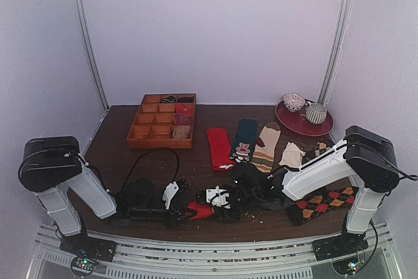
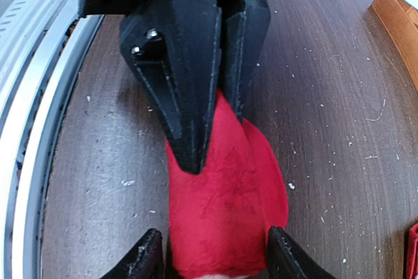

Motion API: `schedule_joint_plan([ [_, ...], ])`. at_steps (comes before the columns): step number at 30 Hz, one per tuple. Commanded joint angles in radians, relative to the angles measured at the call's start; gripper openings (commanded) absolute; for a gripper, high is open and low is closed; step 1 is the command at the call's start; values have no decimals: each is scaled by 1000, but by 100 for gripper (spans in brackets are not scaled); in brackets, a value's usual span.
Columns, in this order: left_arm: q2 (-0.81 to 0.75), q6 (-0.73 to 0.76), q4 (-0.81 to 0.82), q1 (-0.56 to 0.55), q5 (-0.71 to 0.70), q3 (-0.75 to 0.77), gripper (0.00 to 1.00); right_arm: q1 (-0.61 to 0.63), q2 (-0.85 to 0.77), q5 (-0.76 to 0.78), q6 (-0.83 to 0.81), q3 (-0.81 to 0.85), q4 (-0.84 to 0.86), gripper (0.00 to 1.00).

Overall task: Roll the socks
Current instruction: Roll a pair of socks at the center of the board.

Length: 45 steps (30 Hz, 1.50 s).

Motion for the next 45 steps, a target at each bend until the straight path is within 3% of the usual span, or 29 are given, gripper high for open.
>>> schedule_joint_plan([
  [1, 64, -2, -299, -4, 24, -31, 0, 6, 37, 38, 11, 40, 4, 52],
  [16, 63, 12, -308, -4, 9, -18, 0, 8, 105, -16, 52, 84, -87, 27],
  [18, 26, 23, -302, -4, -9, -26, 21, 8, 107, -8, 49, 89, -110, 26],
  [20, -35, 52, -308, -4, -26, -36, 34, 8, 101, -4, 39, 84, -125, 26],
  [21, -76, 71, -312, -5, -29, -43, 45, 8, 96, -4, 35, 83, -134, 26],
  [23, -170, 120, -329, -6, -42, -56, 81, 8, 90, -3, 22, 83, -153, 26],
  [24, -244, 149, -337, -7, -46, -63, 93, 9, 89, -1, 15, 84, -164, 25],
  [25, -295, 175, -348, -8, -54, -69, 98, 8, 89, 3, 8, 89, -176, 25],
  [28, -431, 249, -376, -7, -102, -76, 98, 8, 93, 9, -11, 102, -203, 26],
  [31, -467, 309, -376, 16, -78, -56, 98, 9, 98, 17, -26, 112, -224, 26],
  [35, -351, 334, -373, 115, 103, 13, 98, 8, 100, 22, -31, 120, -234, 26],
  [41, -187, 361, -394, 150, 234, 96, 94, 10, 94, 44, -42, 109, -237, 26],
  [45, -170, 335, -357, 156, 352, 116, 90, 10, 96, 56, -46, 112, -247, 26],
])
